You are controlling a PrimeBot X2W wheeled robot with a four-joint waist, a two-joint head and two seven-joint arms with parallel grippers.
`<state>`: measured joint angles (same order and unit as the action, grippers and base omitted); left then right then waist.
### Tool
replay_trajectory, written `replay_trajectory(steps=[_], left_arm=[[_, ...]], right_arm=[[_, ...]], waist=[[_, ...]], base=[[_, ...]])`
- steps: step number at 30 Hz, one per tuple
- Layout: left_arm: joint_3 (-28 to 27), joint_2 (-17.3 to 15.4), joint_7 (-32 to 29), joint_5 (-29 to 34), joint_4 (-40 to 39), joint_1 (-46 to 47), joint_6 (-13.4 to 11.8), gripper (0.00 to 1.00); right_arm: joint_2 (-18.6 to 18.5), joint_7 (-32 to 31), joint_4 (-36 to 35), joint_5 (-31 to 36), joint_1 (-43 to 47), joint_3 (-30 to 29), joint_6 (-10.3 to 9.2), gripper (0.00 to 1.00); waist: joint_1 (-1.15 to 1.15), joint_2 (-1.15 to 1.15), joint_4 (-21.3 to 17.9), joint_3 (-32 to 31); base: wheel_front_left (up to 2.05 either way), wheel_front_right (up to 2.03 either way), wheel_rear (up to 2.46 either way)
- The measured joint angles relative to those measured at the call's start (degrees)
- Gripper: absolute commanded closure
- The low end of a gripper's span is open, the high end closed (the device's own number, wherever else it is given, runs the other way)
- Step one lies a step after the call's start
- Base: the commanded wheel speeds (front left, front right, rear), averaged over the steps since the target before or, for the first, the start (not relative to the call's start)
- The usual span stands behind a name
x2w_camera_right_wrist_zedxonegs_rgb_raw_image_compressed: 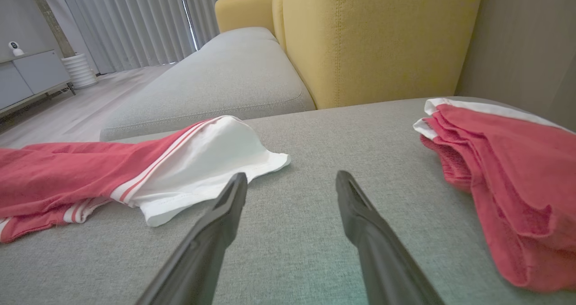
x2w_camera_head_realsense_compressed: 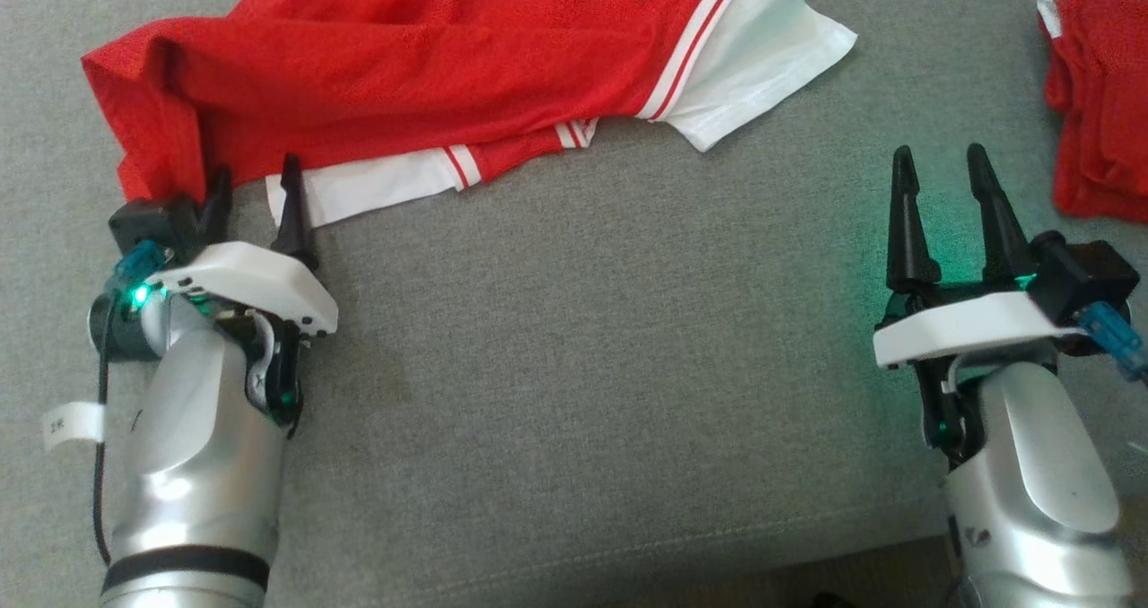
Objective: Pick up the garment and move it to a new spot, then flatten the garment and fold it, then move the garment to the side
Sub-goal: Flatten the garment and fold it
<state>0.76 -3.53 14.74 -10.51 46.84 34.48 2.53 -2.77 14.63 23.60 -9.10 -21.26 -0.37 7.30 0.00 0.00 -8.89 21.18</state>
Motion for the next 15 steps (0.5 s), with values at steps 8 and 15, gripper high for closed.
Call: replay_trajectory(steps=[8,15], left_arm=[[-0.76,0.02,-0.01,-0.22,0.68,1.17,0.41,0.0],[-1.0,-0.14,0.04,0.26,2.64,2.08,-0.09,1.0]], right_arm=[[0.0,0.0,0.08,0.0,-0.75,0.09,0.0,0.0],[0.0,0.0,0.42,-0.18,-0.75,0.24,0.0,0.0]], waist=[[0.0,0.0,0.13,0.35],[0.0,0.0,-0.14,0.22]], base=[[0.0,0.0,0.0],[0.0,0.0,0.0]])
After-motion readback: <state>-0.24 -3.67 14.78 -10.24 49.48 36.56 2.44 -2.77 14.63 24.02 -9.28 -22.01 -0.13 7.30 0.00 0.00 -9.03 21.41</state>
